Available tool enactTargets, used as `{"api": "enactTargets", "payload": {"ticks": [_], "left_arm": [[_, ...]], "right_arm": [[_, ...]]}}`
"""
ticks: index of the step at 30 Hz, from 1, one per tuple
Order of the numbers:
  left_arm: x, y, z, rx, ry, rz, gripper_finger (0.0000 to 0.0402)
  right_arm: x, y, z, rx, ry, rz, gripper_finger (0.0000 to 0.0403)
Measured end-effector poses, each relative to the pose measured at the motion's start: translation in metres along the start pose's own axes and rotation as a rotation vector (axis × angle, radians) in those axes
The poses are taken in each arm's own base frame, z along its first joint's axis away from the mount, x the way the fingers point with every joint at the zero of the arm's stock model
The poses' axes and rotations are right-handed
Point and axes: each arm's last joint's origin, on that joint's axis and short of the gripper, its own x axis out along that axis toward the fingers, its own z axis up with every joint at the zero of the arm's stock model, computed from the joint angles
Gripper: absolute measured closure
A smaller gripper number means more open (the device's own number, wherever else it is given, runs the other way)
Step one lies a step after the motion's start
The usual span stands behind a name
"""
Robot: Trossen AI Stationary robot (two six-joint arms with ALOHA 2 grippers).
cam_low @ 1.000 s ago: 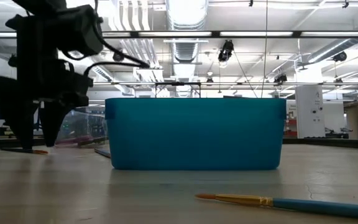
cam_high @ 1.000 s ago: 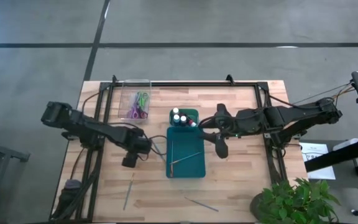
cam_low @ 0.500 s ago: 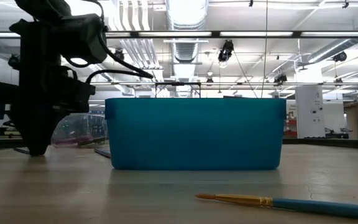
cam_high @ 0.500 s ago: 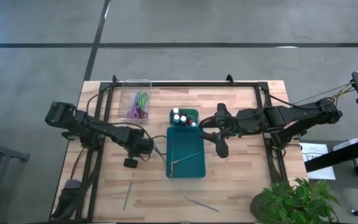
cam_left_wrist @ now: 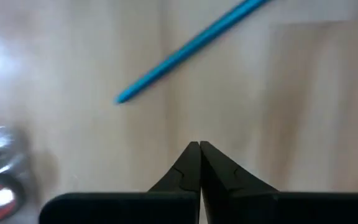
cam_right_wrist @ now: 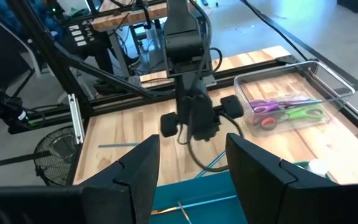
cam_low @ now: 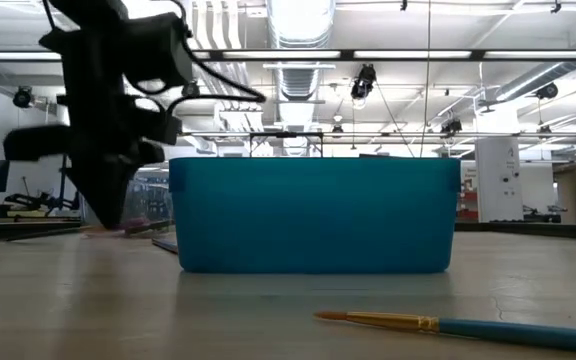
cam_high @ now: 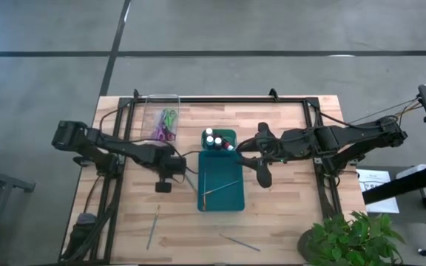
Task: Pick & Place Paint Supplies
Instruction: Put the blue paintbrush into the blue bin
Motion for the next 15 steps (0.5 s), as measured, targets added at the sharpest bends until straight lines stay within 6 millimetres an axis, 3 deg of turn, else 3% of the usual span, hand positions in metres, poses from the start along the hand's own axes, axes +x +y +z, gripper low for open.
{"api": "enactTargets", "payload": {"ticks": [7, 15], "left_arm": [[-0.031, 0.000, 0.020, -0.032, -0.106, -0.096, 0.0400], [-0.079, 0.003, 0.042, -0.038, -0.264, -0.163, 0.0401]], "right_arm": [[0.000, 0.001, 0.002, 0.005, -0.017, 0.006, 0.0222], [0.000, 0.001, 0.002, 0.008, -0.025, 0.009, 0.0222]]}}
